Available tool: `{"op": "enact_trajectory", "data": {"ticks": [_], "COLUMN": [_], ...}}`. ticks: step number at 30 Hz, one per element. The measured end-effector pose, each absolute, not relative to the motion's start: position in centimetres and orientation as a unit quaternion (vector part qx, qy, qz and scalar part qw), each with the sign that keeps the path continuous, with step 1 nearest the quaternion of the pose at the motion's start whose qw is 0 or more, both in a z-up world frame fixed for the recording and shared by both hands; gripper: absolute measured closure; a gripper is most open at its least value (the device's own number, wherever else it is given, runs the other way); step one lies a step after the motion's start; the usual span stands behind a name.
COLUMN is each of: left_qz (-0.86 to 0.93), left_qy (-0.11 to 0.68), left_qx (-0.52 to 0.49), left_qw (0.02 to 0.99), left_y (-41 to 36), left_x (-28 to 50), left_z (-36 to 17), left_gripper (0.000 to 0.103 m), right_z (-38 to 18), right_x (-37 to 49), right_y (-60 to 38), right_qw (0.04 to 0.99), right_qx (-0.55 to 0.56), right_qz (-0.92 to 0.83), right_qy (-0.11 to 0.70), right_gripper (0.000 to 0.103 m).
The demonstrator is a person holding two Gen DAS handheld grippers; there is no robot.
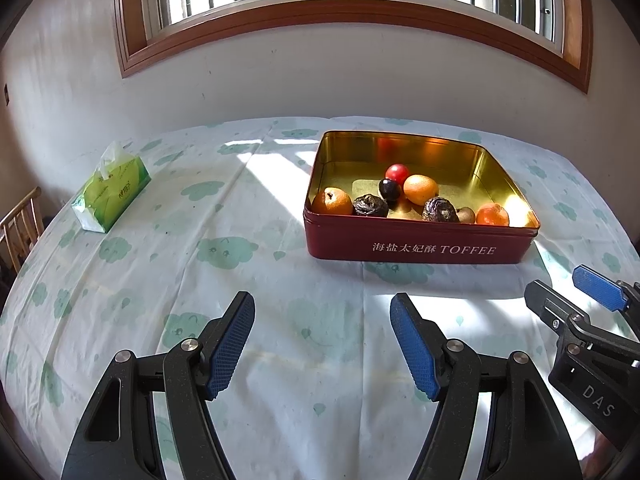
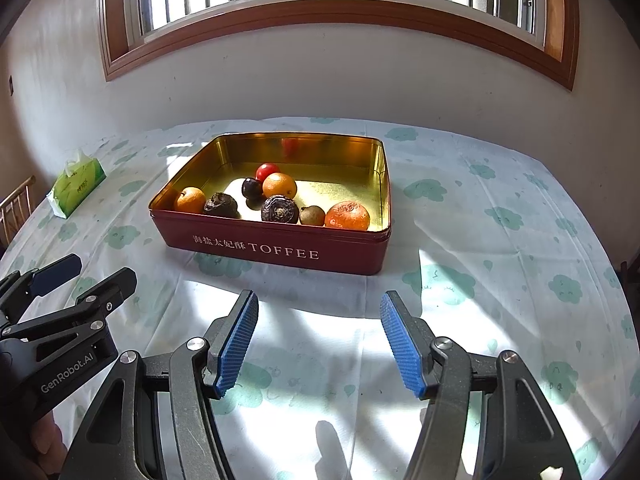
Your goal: Organize fruits
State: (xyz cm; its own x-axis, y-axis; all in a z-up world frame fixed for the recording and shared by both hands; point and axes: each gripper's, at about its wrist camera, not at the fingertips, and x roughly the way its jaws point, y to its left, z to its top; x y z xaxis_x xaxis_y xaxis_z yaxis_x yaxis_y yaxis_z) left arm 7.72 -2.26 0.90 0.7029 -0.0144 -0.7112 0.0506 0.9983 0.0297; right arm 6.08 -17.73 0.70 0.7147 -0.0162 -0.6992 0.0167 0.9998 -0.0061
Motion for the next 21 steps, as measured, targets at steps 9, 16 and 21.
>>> {"op": "enact_trajectory", "data": {"ticks": [9, 16, 21], "left_qz": [-0.019, -0.015, -0.012], "left_qy": [0.389, 0.392, 0.394], "left_qx": [0.020, 0.019, 0.014], "left_qw": [0.921, 0.920, 0.919], "left_y": [-2.21, -2.04, -1.78], "left_x": [7.86, 7.97, 8.07], "left_z": [0.55, 0.41, 0.31], "left_gripper": [0.032, 0.032, 0.032], "right_z": [0.50, 0.41, 0.39], "right_x": [6.19, 6.24, 6.26], "right_y": [-17.71, -17.67, -17.64], "right_qw": [0.925, 0.924, 0.924], "right_qx": [-0.002, -0.003, -0.004], "right_qz": [-0.007, -0.006, -0.007], "right_qy": [0.380, 0.382, 0.382], "right_gripper": [0.042, 0.042, 0.042]}}
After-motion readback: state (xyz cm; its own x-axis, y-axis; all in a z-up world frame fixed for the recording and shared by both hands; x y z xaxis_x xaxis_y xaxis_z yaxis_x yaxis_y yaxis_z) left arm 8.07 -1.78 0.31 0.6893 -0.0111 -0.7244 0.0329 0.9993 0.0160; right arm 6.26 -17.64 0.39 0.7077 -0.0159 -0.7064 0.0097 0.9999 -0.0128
